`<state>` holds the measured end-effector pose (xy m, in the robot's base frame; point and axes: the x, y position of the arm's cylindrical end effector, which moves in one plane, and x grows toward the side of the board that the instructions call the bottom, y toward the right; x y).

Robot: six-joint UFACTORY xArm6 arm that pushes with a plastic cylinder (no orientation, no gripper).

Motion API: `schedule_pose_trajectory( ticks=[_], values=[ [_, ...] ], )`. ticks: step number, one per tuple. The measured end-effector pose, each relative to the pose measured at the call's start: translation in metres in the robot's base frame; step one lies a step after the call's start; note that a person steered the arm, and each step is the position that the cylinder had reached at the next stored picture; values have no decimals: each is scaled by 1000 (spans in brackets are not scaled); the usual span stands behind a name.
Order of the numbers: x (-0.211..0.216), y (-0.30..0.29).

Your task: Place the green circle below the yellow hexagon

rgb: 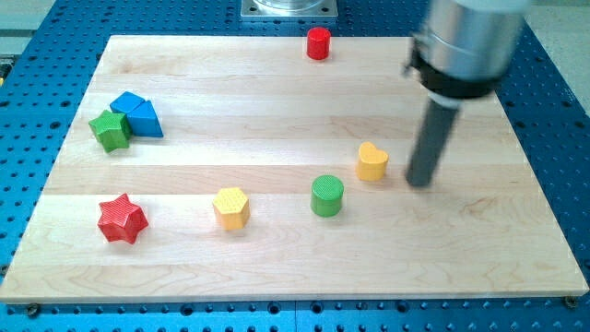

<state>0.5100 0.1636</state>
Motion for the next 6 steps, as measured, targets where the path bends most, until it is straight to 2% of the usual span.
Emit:
schedule_pose_trajectory(
  ticks=[1,2,3,4,5,6],
  values=[
    [5,-76],
    [-90,-119],
    [-74,-152],
    [22,-117],
    [45,-78],
    [22,-72]
  ],
)
